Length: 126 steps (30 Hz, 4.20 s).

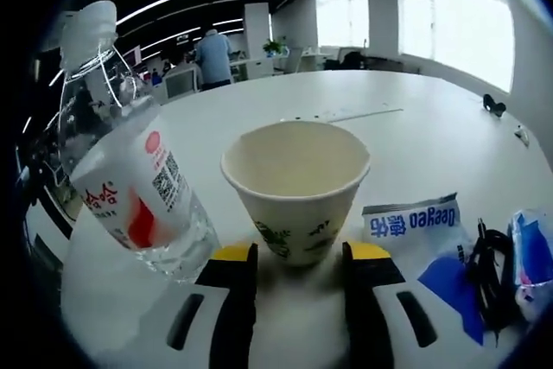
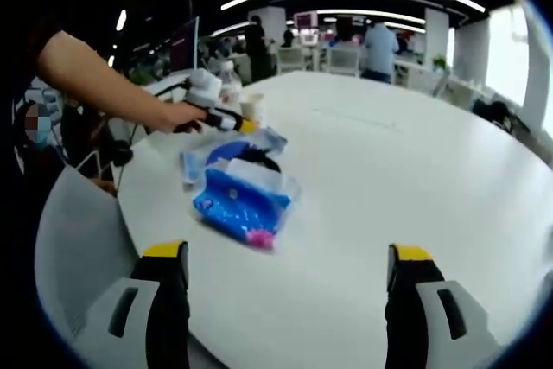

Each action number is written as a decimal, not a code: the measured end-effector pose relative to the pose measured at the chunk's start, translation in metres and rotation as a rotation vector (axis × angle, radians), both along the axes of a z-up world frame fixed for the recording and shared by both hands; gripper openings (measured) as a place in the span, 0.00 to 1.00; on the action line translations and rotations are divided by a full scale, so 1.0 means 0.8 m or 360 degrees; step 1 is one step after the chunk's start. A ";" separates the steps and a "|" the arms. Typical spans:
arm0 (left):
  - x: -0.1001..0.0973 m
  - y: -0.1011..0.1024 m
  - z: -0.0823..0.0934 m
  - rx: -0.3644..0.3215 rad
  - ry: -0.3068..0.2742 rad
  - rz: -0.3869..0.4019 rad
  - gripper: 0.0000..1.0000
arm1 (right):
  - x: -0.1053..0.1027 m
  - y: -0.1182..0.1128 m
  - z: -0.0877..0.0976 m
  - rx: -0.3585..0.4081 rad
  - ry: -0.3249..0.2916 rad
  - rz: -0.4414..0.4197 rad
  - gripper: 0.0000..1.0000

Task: Arrange the tabletop items into an orderly group along one side of the table until the central work area is clear of visible clutter.

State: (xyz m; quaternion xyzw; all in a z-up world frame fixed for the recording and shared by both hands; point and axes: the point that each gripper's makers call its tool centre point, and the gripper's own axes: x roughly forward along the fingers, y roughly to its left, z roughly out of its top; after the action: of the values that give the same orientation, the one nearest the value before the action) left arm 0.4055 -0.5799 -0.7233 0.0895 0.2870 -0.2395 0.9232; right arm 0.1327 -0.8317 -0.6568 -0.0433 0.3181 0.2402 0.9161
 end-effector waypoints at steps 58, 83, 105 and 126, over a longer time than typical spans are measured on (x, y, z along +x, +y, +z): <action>-0.104 -0.023 0.083 -0.0164 -0.0015 -0.0156 0.55 | 0.031 0.048 0.022 -0.0041 -0.0192 0.0247 0.58; -0.155 -0.047 0.091 -0.0205 -0.0024 -0.0278 0.54 | 0.035 0.039 -0.004 -0.0179 -0.0169 0.0303 0.27; -0.202 -0.087 0.082 -0.0187 0.0016 -0.0513 0.57 | 0.039 0.044 -0.021 -0.0155 -0.0106 0.0349 0.20; -0.231 -0.108 0.050 -0.0191 0.0135 -0.0609 0.63 | 0.042 0.046 -0.039 -0.0146 -0.0053 0.0357 0.20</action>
State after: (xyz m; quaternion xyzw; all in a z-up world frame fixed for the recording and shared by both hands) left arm 0.2204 -0.6660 -0.6829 0.0771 0.2886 -0.4306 0.8517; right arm 0.1664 -0.7948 -0.6877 -0.1243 0.3066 0.3255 0.8858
